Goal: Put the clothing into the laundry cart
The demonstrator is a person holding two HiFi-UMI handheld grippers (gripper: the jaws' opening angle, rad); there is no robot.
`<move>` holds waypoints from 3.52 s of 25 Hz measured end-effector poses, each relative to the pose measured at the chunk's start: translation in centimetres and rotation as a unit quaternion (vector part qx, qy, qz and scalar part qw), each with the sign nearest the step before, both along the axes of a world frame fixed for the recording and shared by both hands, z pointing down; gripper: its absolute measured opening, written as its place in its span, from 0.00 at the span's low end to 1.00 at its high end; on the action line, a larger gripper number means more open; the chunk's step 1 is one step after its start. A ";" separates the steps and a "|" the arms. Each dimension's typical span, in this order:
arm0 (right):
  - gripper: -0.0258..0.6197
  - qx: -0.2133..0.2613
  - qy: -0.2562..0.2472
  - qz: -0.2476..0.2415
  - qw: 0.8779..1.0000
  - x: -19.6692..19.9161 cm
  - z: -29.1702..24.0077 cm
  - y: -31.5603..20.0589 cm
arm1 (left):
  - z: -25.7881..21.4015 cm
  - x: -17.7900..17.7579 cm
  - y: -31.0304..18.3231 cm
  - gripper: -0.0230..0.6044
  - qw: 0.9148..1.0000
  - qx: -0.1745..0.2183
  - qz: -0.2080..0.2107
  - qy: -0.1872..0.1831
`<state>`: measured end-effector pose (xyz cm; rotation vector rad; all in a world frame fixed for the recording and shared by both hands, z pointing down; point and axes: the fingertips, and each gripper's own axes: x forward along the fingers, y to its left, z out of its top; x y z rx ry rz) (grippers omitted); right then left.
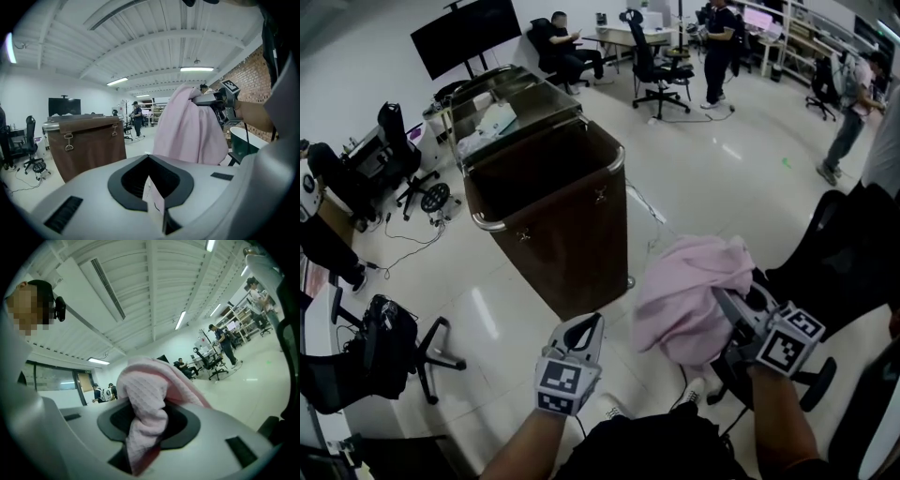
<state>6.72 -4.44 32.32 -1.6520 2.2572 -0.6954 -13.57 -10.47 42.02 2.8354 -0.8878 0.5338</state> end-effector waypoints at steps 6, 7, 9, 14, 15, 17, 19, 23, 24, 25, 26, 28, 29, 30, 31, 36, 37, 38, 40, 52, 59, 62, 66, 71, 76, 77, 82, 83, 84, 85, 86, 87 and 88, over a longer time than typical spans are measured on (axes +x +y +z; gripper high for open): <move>0.27 0.013 0.009 -0.019 1.000 -3.8 -1.8 -2.7 | -1.0 -4.7 -2.3 0.03 0.999 0.011 -0.031 0.010; 0.27 0.017 0.010 -0.021 1.000 -4.4 -2.3 -3.1 | -1.3 -5.6 -2.6 0.03 0.999 0.015 -0.034 0.009; 0.27 0.025 0.012 -0.023 0.999 -5.6 -3.3 -4.0 | -2.1 -7.1 -3.3 0.03 0.999 0.021 -0.041 0.014; 0.27 0.049 0.013 -0.020 0.999 -7.8 -5.7 -6.4 | -3.4 -10.0 -4.9 0.03 0.998 0.034 -0.044 0.017; 0.27 0.053 0.014 -0.021 0.998 -8.2 -6.2 -7.0 | -3.7 -10.6 -5.3 0.03 0.998 0.036 -0.047 0.017; 0.27 0.060 0.017 -0.026 0.998 -9.1 -7.2 -8.0 | -4.2 -11.8 -5.9 0.03 0.997 0.042 -0.055 0.017; 0.27 0.067 0.019 -0.034 0.997 -9.9 -8.0 -8.9 | -4.7 -12.8 -6.5 0.03 0.997 0.047 -0.064 0.018; 0.27 0.081 0.018 -0.052 0.995 -11.5 -9.7 -11.2 | -5.8 -14.4 -7.9 0.03 0.994 0.059 -0.087 0.029; 0.27 0.085 0.020 -0.055 0.995 -11.8 -10.4 -12.0 | -6.1 -14.6 -8.3 0.03 0.993 0.062 -0.093 0.032; 0.27 0.090 0.020 -0.058 0.994 -12.0 -11.0 -12.7 | -6.3 -14.9 -8.7 0.03 0.993 0.065 -0.098 0.034; 0.27 0.094 0.017 -0.062 0.993 -12.2 -11.6 -13.5 | -6.5 -15.1 -9.2 0.03 0.992 0.067 -0.103 0.035; 0.27 0.105 0.010 -0.072 0.992 -12.5 -13.0 -15.2 | -6.7 -15.5 -10.1 0.03 0.991 0.071 -0.112 0.035; 0.27 0.111 0.003 -0.079 0.991 -12.6 -13.7 -16.1 | -6.8 -15.7 -10.7 0.03 0.990 0.071 -0.118 0.034; 0.27 0.117 -0.003 -0.085 0.989 -12.6 -14.6 -17.0 | -6.8 -15.9 -11.2 0.03 0.989 0.071 -0.123 0.033; 0.27 0.126 -0.001 -0.090 0.988 -12.6 -15.8 -17.9 | -6.8 -16.1 -11.7 0.03 0.989 0.071 -0.128 0.031; 0.27 0.180 0.036 -0.108 0.977 -12.0 -23.0 -23.1 | -7.0 -16.6 -14.3 0.03 0.983 0.073 -0.165 0.029; 0.27 0.186 0.031 -0.115 0.975 -11.9 -23.7 -24.4 | -7.1 -16.7 -14.8 0.03 0.982 0.074 -0.174 0.028; 0.27 0.190 0.026 -0.123 0.974 -12.0 -24.2 -25.8 | -7.1 -16.7 -15.4 0.03 0.980 0.076 -0.182 0.028; 0.27 0.189 0.019 -0.143 0.971 -12.8 -24.5 -29.2 | -7.2 -16.7 -16.6 0.03 0.977 0.079 -0.198 0.028; 0.29 -0.043 0.097 -0.228 0.968 -21.7 -5.8 -49.1 | -6.3 -17.9 -20.3 0.03 0.954 0.067 -0.290 0.019; 0.33 -0.101 0.116 -0.262 0.953 -23.1 -1.2 -50.9 | -5.6 -17.5 -21.8 0.03 0.950 0.059 -0.308 0.010; 0.41 -0.103 0.120 -0.274 0.949 -23.4 -0.9 -50.9 | -5.5 -17.1 -22.0 0.03 0.950 0.059 -0.308 0.008; 0.44 -0.066 0.164 -0.281 0.943 -23.3 -2.0 -50.1 | -5.7 -16.7 -22.2 0.03 0.950 0.060 -0.305 0.006; 0.44 -0.035 0.195 -0.272 0.942 -22.2 -2.4 -49.1 | -5.3 -16.6 -22.3 0.03 0.952 0.056 -0.299 0.005; 0.44 -0.091 0.145 -0.300 0.939 -22.1 1.1 -47.1 | -5.0 -16.9 -21.8 0.03 0.954 0.051 -0.296 0.009; 0.43 -0.082 0.147 -0.300 0.939 -22.0 0.9 -46.8 | -4.9 -16.9 -21.8 0.03 0.955 0.051 -0.293 0.008; 0.41 -0.042 0.137 -0.285 0.948 -21.8 -1.1 -45.3 | -5.0 -16.9 -21.4 0.03 0.957 0.053 -0.285 0.006; 0.41 -0.037 0.141 -0.280 0.949 -21.4 -1.3 -44.8 | -5.1 -16.8 -21.4 0.03 0.958 0.054 -0.282 0.005; 0.41 -0.031 0.142 -0.275 0.950 -21.0 -1.5 -44.3 | -5.0 -16.6 -21.4 0.03 0.959 0.055 -0.277 0.003; 0.41 -0.026 0.141 -0.271 0.952 -20.7 -1.8 -43.7 | -5.0 -16.5 -21.3 0.03 0.960 0.055 -0.274 0.002; 0.42 -0.021 0.139 -0.268 0.953 -20.3 -2.1 -43.1 | -4.9 -16.5 -21.3 0.03 0.961 0.055 -0.271 0.001; 0.42 -0.016 0.138 -0.264 0.955 -19.9 -2.4 -42.3 | -4.9 -16.4 -21.2 0.03 0.962 0.055 -0.268 0.002; 0.42 -0.011 0.137 -0.259 0.956 -19.5 -2.7 -41.5 | -4.8 -16.4 -21.1 0.03 0.963 0.054 -0.266 0.003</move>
